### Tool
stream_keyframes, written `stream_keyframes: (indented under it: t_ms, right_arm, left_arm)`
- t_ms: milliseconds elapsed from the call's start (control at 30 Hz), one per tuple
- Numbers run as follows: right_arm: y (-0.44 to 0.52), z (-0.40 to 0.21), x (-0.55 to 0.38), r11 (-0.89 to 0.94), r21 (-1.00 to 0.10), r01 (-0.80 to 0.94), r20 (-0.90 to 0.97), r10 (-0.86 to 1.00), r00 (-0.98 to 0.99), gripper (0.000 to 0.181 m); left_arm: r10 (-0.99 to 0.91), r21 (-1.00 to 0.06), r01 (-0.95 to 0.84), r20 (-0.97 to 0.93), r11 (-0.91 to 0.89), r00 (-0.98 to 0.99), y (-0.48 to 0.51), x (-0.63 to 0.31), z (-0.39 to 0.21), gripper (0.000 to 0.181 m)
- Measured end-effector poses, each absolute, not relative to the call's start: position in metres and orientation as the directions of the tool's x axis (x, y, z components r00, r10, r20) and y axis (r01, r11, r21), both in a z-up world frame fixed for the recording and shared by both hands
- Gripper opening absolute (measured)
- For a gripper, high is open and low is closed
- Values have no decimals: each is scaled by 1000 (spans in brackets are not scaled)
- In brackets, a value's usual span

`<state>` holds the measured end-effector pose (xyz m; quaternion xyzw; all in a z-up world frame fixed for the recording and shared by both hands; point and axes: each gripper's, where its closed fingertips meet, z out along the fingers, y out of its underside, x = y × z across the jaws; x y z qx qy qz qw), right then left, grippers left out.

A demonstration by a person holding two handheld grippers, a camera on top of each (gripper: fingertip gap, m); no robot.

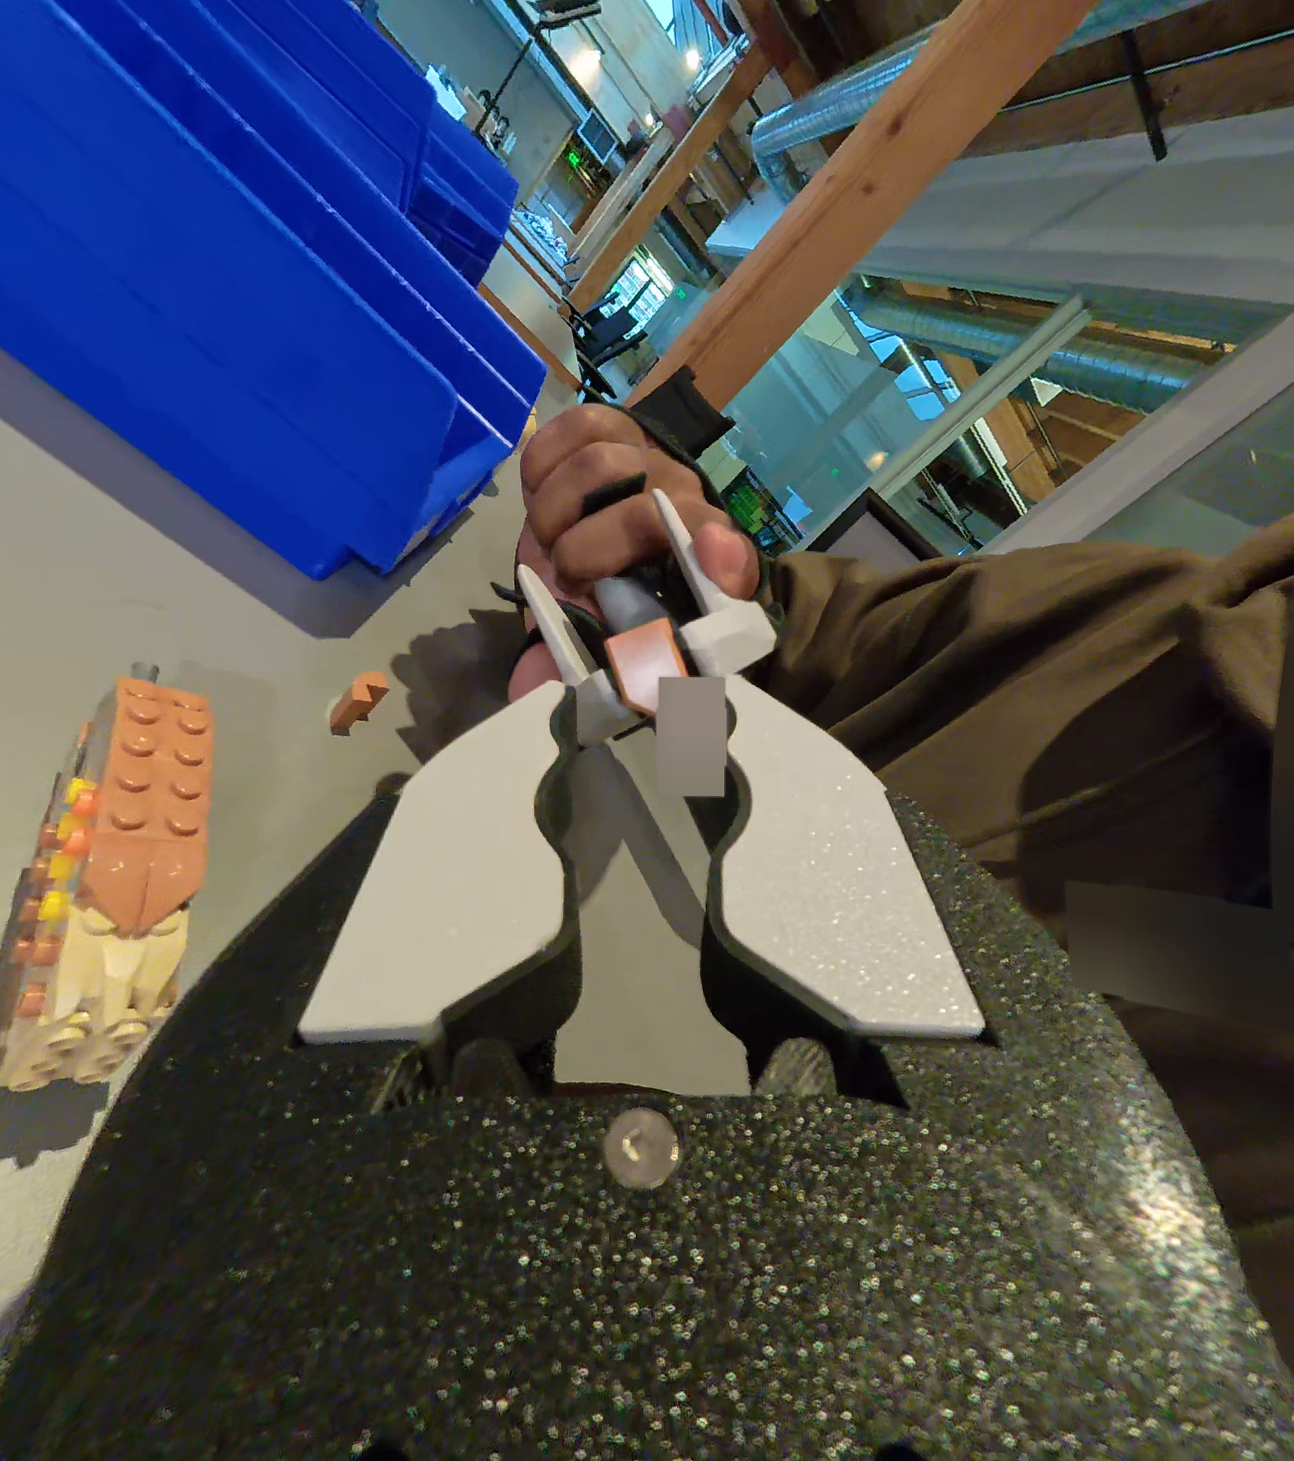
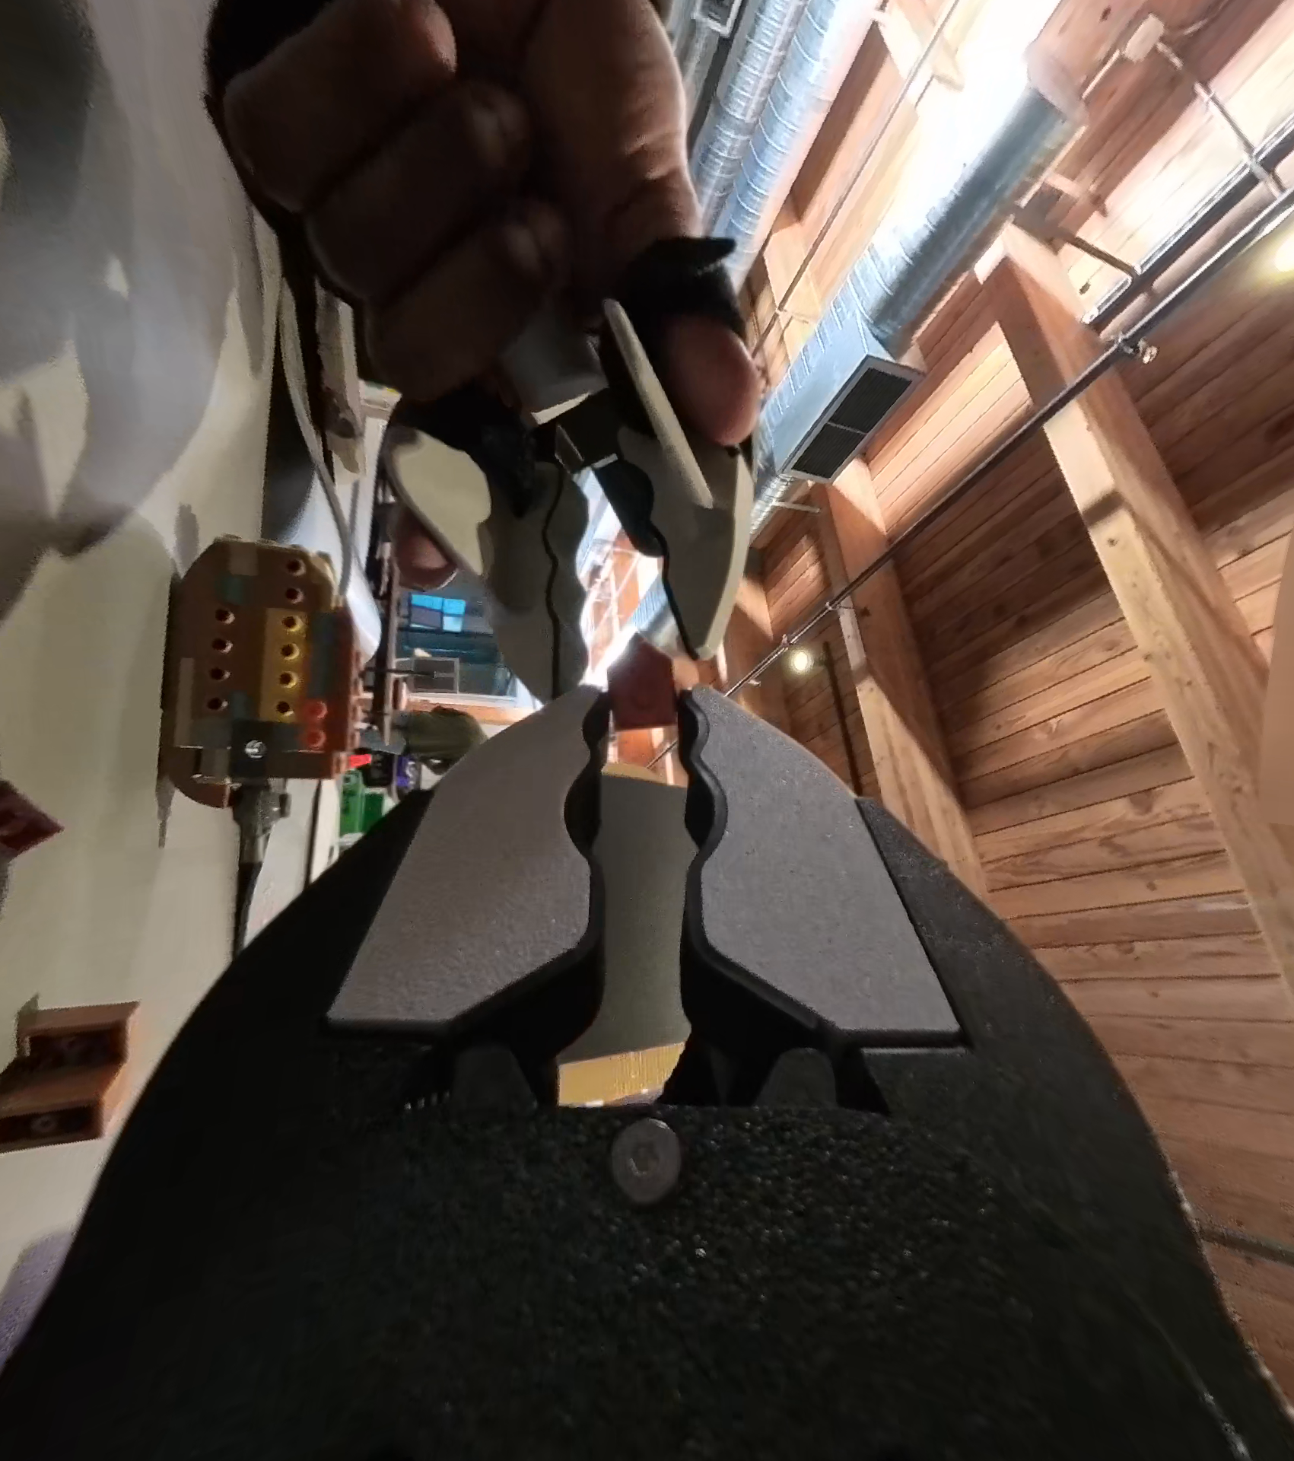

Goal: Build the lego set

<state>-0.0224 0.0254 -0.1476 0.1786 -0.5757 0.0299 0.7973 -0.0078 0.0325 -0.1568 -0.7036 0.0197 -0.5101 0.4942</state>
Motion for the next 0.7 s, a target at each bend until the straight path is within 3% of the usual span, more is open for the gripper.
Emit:
stream_keyframes:
  t_ms: [400,700]
  right_arm:
    - [26,-159,-24,900,349,-260,903,-249,349,16]
    - [25,-164,-24,890,362,-276,904,-263,337,16]
  left_arm:
    - [-506,-713,432,698,-552,507,32,-8,-169,14]
    - [-503,-732,398,674,-553,541,32,-8,-175,13]
